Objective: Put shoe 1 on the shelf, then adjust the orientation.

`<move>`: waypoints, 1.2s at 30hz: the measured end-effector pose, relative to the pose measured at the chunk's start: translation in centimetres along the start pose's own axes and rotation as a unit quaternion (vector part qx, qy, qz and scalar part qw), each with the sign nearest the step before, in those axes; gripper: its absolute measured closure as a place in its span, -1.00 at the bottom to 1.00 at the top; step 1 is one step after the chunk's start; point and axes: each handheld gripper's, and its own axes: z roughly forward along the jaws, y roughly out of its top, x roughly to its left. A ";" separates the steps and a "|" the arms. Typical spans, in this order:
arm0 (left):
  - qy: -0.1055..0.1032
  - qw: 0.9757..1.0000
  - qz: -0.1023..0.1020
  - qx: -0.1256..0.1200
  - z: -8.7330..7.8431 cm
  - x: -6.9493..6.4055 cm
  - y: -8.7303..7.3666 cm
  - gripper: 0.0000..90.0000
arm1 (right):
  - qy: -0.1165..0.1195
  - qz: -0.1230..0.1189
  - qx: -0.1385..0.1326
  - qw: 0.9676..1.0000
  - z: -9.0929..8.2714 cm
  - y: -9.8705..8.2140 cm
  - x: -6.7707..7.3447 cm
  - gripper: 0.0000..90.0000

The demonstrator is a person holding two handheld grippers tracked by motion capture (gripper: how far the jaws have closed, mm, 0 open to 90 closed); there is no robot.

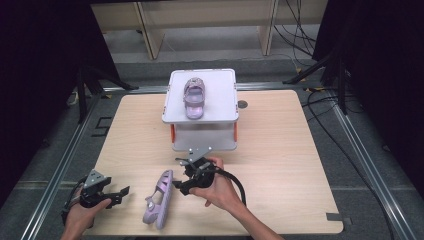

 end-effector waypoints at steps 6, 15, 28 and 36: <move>-0.005 1.000 -0.012 -0.008 0.2 -0.3 0.0 -0.64 | 0.000 -0.012 0.008 1.000 0.5 -0.9 1.0 -0.25; -0.005 1.000 -0.009 -0.008 0.3 -0.4 0.1 -0.64 | 0.001 -0.022 0.024 0.999 1.2 -1.9 1.9 -0.25; -0.005 1.000 -0.008 -0.005 0.3 -0.6 0.1 -0.64 | -0.028 -0.035 0.019 0.999 1.8 -1.6 3.1 -0.25; -0.005 1.000 -0.008 -0.009 0.2 -0.4 0.0 -0.64 | 0.003 -0.031 0.004 1.000 2.0 -0.7 3.9 -0.15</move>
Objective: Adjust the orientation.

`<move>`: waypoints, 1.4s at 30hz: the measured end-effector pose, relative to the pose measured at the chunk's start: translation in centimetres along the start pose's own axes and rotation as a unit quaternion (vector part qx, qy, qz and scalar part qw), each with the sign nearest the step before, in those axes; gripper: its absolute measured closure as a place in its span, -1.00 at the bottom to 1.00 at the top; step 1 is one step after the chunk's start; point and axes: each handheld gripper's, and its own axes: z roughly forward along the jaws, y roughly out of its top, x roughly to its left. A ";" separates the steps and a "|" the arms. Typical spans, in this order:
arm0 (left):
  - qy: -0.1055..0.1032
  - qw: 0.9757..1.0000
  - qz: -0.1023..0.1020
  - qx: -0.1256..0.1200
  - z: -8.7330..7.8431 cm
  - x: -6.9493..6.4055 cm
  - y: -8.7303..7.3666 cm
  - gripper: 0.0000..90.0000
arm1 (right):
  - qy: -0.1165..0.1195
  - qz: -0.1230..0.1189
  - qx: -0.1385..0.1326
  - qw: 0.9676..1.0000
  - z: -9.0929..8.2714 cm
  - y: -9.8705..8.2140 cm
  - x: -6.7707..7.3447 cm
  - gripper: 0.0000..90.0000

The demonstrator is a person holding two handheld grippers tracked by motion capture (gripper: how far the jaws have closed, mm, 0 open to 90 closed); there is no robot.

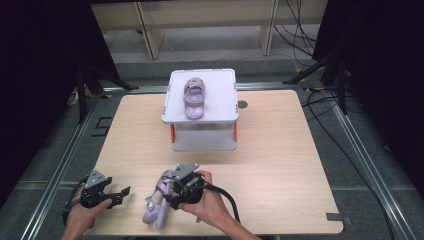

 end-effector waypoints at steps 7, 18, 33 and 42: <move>0.006 1.000 0.005 0.009 -0.1 0.1 0.0 -0.64 | 0.009 -0.010 0.004 1.000 1.0 0.6 0.8 -0.06; 0.002 1.000 0.000 0.005 0.0 0.1 0.0 -0.64 | -0.030 -0.030 0.016 0.999 2.6 0.2 0.7 -0.01; 0.002 1.000 -0.002 0.001 0.1 0.0 -0.1 -0.64 | -0.023 -0.006 0.049 0.999 1.0 -2.4 -0.5 0.14; -0.002 1.000 0.000 0.001 0.1 0.0 -0.1 -0.64 | -0.020 0.025 0.066 0.997 1.7 -4.5 -2.3 0.21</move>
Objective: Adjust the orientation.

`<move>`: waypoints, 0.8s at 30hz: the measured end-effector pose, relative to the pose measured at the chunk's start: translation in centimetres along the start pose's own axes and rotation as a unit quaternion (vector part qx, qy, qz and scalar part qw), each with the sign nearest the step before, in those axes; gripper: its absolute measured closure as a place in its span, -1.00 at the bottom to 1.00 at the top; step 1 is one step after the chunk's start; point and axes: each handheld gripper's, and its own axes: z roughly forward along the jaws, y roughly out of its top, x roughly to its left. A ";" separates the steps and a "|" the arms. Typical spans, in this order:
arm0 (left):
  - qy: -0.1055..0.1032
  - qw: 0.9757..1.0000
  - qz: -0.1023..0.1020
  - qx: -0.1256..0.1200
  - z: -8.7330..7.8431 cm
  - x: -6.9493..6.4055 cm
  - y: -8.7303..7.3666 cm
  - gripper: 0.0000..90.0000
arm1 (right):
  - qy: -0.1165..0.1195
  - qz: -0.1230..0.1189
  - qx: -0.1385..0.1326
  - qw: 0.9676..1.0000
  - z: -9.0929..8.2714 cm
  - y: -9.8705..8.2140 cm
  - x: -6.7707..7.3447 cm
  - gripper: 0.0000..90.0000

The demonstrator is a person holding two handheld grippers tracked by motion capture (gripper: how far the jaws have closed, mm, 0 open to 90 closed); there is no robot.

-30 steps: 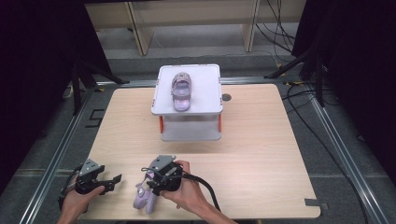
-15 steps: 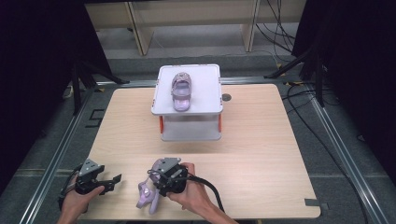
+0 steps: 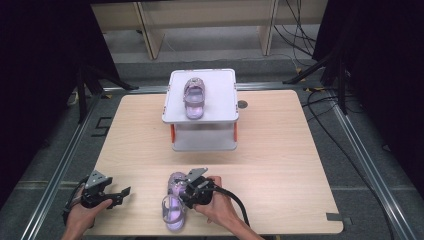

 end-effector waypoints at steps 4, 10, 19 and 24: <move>0.001 1.000 -0.001 0.001 -0.1 0.0 0.0 -0.64 | 0.002 0.003 0.000 1.000 0.0 0.1 -0.1 0.17; -0.001 1.000 0.001 0.002 -0.1 0.1 0.0 -0.64 | 0.002 0.011 -0.012 1.000 -1.2 0.3 -0.2 0.02; 0.002 1.000 -0.002 0.001 -0.1 0.0 0.0 -0.64 | 0.006 0.009 -0.044 0.999 -3.4 0.7 0.7 -0.08; 0.002 1.000 0.000 0.000 -0.1 0.0 0.0 -0.64 | 0.022 0.007 -0.040 0.999 -3.1 0.7 1.7 -0.13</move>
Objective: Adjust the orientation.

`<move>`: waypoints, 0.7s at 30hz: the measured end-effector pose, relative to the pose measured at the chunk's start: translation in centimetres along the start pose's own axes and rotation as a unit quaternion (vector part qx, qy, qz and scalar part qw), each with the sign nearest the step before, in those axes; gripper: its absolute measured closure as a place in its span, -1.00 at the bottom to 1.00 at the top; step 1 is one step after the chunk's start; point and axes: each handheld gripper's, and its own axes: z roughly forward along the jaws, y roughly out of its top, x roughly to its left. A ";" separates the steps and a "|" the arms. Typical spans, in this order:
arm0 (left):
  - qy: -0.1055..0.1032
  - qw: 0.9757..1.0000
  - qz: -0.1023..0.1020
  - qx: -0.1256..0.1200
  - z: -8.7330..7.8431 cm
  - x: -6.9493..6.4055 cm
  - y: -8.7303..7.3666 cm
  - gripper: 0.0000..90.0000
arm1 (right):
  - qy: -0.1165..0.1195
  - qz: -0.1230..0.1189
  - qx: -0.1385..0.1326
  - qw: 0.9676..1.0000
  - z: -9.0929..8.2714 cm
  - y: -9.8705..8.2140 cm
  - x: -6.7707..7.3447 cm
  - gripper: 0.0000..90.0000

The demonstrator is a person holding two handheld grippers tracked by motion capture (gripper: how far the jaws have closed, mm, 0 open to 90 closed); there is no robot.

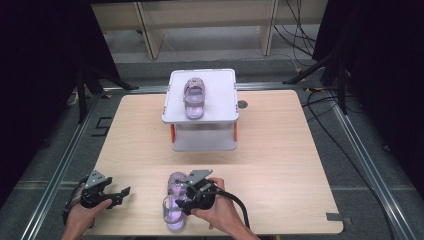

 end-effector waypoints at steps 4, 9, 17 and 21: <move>-0.001 1.000 0.005 -0.001 0.1 0.1 0.0 -0.64 | 0.004 -0.002 0.007 1.000 0.5 -0.1 0.8 -0.16; 0.000 1.000 -0.001 0.002 0.1 0.0 0.0 -0.64 | 0.006 0.002 0.013 1.000 1.3 -0.4 1.2 -0.18; -0.003 1.000 0.005 0.001 0.2 0.0 0.1 -0.64 | 0.003 0.002 0.020 1.000 1.5 -0.4 1.4 -0.21; 0.001 1.000 -0.001 0.005 0.1 -0.1 0.0 -0.64 | -0.003 -0.004 0.016 1.000 1.3 0.0 1.5 -0.21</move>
